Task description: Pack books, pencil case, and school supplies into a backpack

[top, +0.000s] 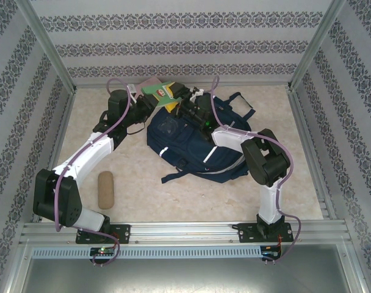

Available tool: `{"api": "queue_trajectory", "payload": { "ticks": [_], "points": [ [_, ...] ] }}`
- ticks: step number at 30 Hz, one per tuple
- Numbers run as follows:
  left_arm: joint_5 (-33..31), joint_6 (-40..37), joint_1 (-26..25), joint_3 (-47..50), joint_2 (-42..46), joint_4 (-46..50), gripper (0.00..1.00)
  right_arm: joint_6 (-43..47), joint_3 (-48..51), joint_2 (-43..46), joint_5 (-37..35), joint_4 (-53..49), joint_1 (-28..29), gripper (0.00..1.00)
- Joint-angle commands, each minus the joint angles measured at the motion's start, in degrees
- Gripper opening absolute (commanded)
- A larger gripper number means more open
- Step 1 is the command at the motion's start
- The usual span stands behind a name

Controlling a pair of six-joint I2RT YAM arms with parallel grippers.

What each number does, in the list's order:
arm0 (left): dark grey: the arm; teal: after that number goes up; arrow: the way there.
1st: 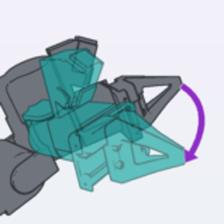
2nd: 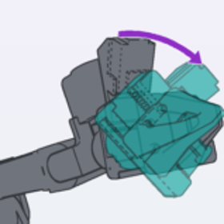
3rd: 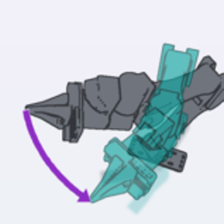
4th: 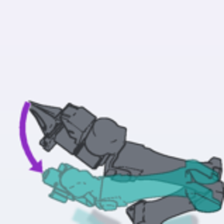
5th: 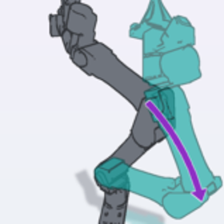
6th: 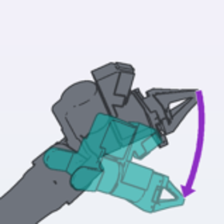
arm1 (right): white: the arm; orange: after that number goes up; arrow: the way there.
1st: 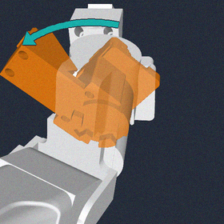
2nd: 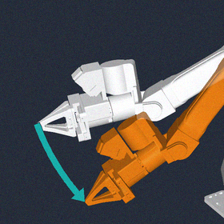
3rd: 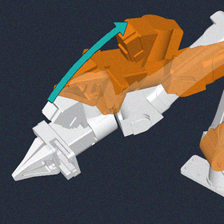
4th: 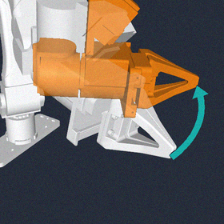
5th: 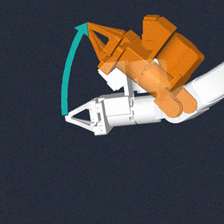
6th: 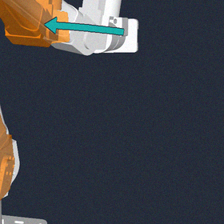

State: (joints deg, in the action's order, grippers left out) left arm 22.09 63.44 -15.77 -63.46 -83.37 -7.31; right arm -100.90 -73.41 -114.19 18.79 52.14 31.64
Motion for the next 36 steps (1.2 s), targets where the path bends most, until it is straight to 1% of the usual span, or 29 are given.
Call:
{"api": "queue_trajectory", "payload": {
  "ticks": [1, 4, 5, 6, 7, 9, 10, 11, 12, 13, 14, 15, 18, 21, 26, 31, 34, 36],
  "points": [
    [3.4, 1.0, -0.7, -1.1, 0.8, -0.8, 0.0, 2.3, -1.8, -0.1, -1.0, 2.9, -0.6, 0.61],
    [3.5, 0.5, -0.7, -1.2, 1.0, 0.9, 0.0, 3.4, -0.6, -0.2, -1.0, 3.4, -1.3, 0.35],
    [3.8, 0.4, -0.7, -1.2, 0.9, 1.2, 0.0, 3.7, -0.3, -0.1, -1.0, 3.4, -1.4, 0.24],
    [4.1, 0.5, -0.7, -1.2, 0.9, 1.2, 0.0, 3.9, 0.0, 0.1, -0.9, 3.3, -1.5, 0.14],
    [4.3, 0.5, -0.8, -1.3, 0.6, 1.2, 0.0, 4.2, 0.1, 0.1, -0.8, 3.3, -1.6, 0.11],
    [4.3, 0.2, -0.7, -1.4, 0.3, 1.6, 0.0, 5.0, 0.4, 0.7, -0.7, 3.0, -1.7, 0.09],
    [4.3, -0.2, -0.8, -1.4, 0.3, 2.1, 0.05, 5.3, 0.6, 1.0, -0.7, 2.8, -1.8, 0.05],
    [4.1, -0.8, -0.7, -1.7, 0.1, 3.0, 0.15, 5.8, 1.0, 1.6, -0.5, 2.6, -2.0, 0.0],
    [3.9, -1.7, -0.7, -2.2, 0.1, 4.1, 0.28, 6.3, 1.6, 2.3, -0.1, 2.2, -2.5, 0.0],
    [3.7, -2.8, -0.7, -2.7, 0.0, 5.6, 0.37, 6.8, 2.4, 3.1, -0.1, 2.0, -2.9, 0.0],
    [3.2, -4.0, -0.7, -3.3, -0.2, 7.3, 0.44, 7.4, 4.0, 4.3, -0.2, 1.7, -3.5, 0.0],
    [2.9, -5.3, -0.7, -3.8, -0.3, 8.7, 0.47, 8.2, 5.5, 5.6, -0.2, 1.3, -4.2, 0.0],
    [2.0, -8.5, -0.8, -5.6, -1.3, 13.2, 0.53, 11.0, 10.5, 10.3, 0.1, -1.1, -6.8, 0.0],
    [1.0, -12.5, -2.0, -8.5, -3.6, 17.8, 0.54, 14.4, 15.4, 15.2, 0.8, -4.4, -9.8, 0.0],
    [-2.9, -20.4, -7.4, -15.6, -8.6, 25.8, 0.55, 23.1, 23.5, 27.6, 0.3, -16.5, -15.6, 0.0],
    [-5.0, -25.6, -14.1, -22.1, -14.8, 30.0, 0.53, 31.1, 30.4, 42.8, -3.2, -32.8, -22.9, 0.0],
    [-6.1, -29.0, -18.6, -26.1, -18.9, 32.0, 0.49, 36.6, 30.4, 50.1, -4.1, -48.4, -27.4, 0.0],
    [-8.2, -32.2, -21.8, -29.9, -22.1, 34.9, 0.49, 39.6, 31.2, 54.3, -4.4, -53.9, -29.9, 0.0]
  ]
}}
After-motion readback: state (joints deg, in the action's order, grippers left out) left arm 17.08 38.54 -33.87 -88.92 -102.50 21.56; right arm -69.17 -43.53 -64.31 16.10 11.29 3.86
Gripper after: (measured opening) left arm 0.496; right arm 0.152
